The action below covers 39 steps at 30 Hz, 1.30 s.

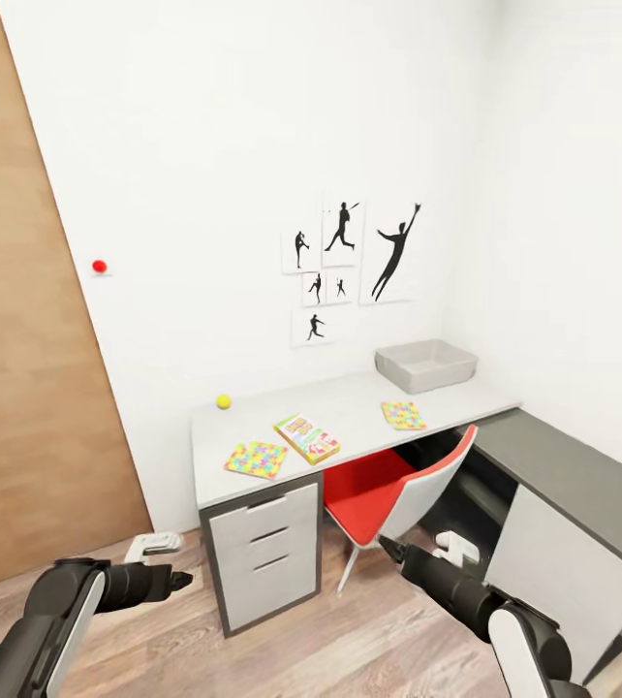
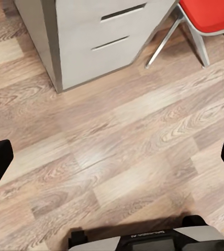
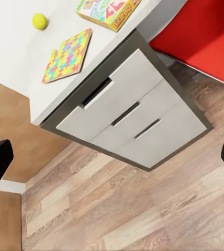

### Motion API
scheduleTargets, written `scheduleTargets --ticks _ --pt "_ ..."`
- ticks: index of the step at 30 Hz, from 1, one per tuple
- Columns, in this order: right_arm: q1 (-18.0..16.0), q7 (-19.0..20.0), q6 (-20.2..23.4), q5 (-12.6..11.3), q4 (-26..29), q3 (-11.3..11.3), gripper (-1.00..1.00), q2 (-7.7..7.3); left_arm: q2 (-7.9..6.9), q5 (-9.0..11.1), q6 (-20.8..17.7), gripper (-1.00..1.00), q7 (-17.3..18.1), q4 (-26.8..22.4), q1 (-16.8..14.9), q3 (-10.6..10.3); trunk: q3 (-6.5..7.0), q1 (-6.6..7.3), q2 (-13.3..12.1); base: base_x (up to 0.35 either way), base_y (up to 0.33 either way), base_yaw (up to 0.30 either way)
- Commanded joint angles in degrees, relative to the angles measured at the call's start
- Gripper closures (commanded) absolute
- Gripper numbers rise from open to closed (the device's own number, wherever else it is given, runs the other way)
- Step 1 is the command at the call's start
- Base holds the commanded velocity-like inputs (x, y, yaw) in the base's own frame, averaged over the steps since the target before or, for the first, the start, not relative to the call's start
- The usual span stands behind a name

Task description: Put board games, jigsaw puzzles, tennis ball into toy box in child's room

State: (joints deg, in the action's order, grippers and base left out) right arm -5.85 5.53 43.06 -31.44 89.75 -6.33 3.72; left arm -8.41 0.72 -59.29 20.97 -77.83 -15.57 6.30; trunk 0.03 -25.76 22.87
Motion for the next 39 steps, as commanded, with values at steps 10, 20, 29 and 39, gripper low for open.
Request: scheduleTargets --ticks 10,20,29,39 --pt "-0.04 0.43 0.35 0.24 -0.01 -0.25 -1.0 0.07 -0.04 0.07 -0.39 -1.0 0.13 -0.04 -0.07 0.09 -0.03 -0.02 0.05 0.0 0.0 -0.279" --pt "-0.04 0.44 0.35 0.24 -0.02 -0.26 -1.0 0.13 -0.19 0.09 -0.45 -1.0 0.13 -0.04 -0.08 0.19 -0.03 -0.02 0.05 -0.015 0.019 -0.279" --pt "-0.04 0.44 0.35 0.24 -0.02 -0.26 -1.0 0.08 -0.15 0.15 -0.47 -1.0 0.13 -0.04 -0.11 0.2 -0.03 -0.02 0.05 -0.082 0.103 -0.279" --pt "-0.04 0.44 0.35 0.24 -0.02 -0.28 -1.0 0.11 -0.12 0.16 -0.48 -1.0 0.13 -0.04 -0.14 0.2 -0.03 -0.02 0.05 -0.013 0.017 -0.279"
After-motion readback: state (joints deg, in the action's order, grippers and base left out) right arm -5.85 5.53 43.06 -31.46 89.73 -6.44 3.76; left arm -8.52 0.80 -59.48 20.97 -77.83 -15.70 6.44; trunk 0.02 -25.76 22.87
